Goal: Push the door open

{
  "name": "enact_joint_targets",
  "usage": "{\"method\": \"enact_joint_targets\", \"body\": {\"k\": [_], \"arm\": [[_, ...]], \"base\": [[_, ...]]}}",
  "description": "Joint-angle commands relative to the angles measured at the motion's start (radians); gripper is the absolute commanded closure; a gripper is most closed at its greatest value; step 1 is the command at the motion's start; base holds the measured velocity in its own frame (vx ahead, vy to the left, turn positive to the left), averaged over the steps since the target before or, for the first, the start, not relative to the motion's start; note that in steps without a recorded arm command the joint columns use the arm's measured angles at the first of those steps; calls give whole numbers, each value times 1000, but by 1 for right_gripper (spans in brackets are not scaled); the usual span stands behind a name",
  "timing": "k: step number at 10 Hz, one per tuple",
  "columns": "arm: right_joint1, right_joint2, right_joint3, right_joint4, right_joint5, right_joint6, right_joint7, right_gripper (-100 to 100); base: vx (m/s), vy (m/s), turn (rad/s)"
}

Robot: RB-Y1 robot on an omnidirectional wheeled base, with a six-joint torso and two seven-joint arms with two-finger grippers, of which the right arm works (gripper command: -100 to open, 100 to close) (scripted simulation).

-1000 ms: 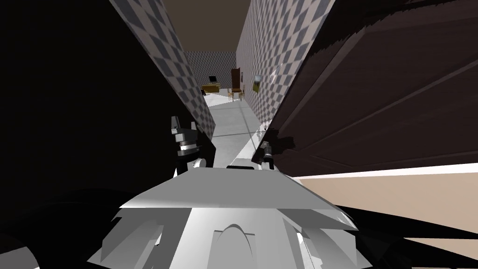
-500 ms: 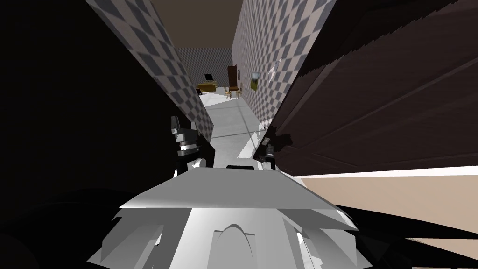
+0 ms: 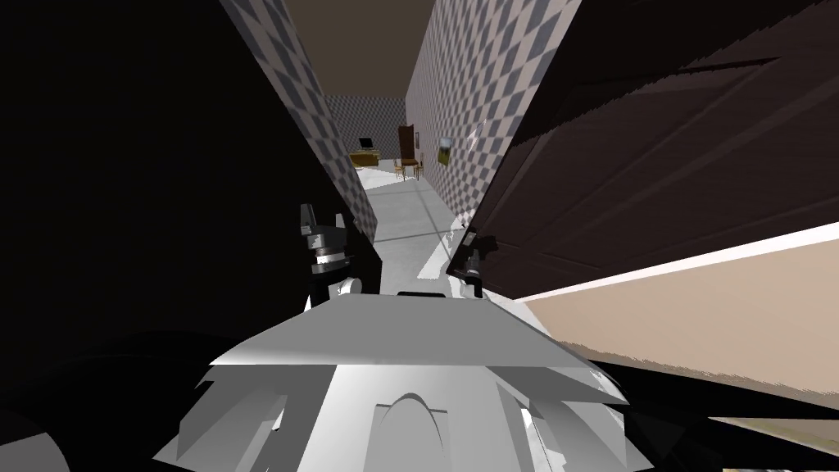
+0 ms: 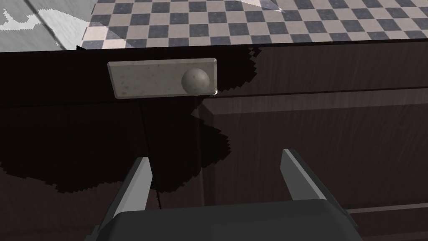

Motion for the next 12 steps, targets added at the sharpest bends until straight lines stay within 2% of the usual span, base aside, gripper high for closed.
{"method": "enact_joint_targets", "body": {"k": [1, 5, 8, 9, 10, 12], "arm": [[2, -4, -3, 3, -1, -8, 1, -100], [8, -6, -10, 9, -5, -28, 4, -100], [13, 1, -16, 14, -8, -45, 7, -100], [12, -1, -15, 12, -7, -41, 6, -100], [12, -1, -15, 12, -7, -41, 6, 100], [12, -1, -15, 12, -7, -41, 6, 100]], "base": [[107, -11, 28], [226, -72, 36], [250, -91, 41], [93, -32, -3], [-20, 9, 4], [-29, 10, 4]]}}
